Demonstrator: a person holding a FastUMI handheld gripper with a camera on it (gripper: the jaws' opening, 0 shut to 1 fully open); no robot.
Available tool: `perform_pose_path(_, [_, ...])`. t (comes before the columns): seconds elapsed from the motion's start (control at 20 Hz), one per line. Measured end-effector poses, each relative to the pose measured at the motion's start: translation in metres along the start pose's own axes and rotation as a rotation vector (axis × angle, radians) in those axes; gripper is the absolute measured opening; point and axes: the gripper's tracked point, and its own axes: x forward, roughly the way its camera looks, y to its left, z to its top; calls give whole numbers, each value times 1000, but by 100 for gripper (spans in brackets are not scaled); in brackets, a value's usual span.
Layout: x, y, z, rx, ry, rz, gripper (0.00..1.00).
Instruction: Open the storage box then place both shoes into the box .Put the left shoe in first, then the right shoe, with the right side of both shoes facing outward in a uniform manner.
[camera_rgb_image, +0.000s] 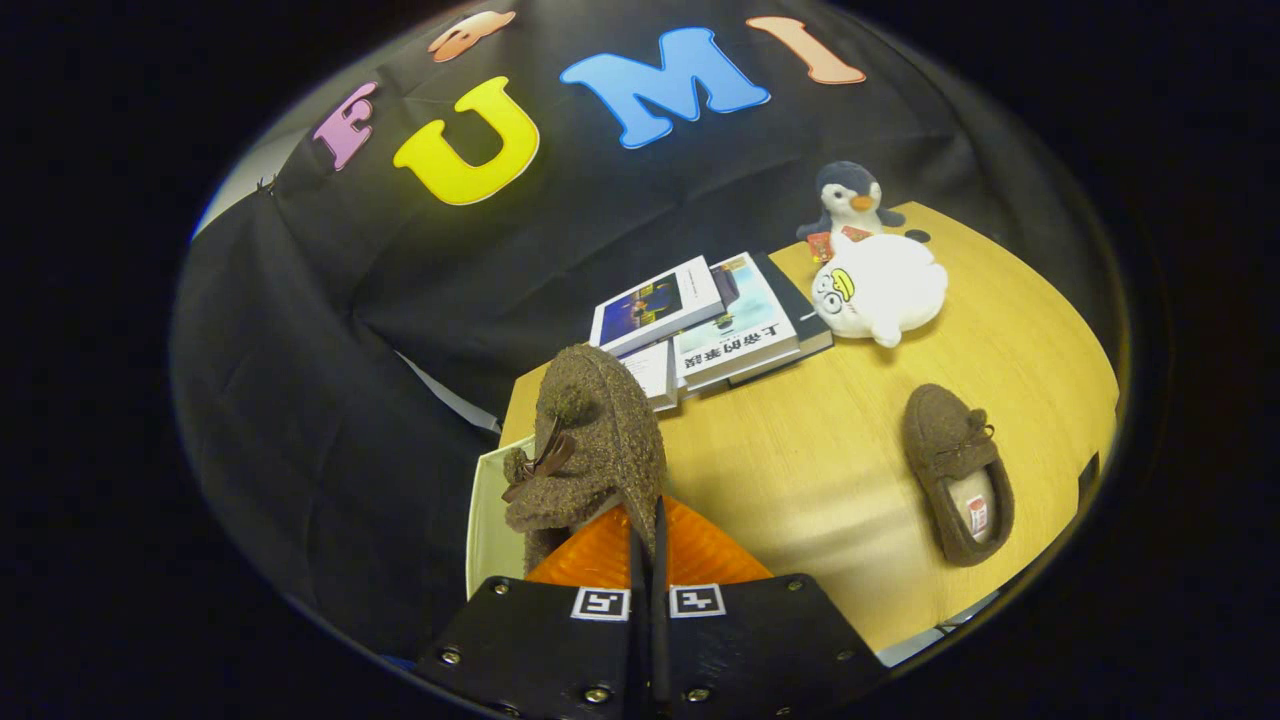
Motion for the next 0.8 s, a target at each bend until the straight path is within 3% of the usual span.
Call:
perform_pose_path(0.3, [36,52,-31,-39,39,31,1])
perform_pose_path(0.8, [111,76,-111,-36,163,-22,0])
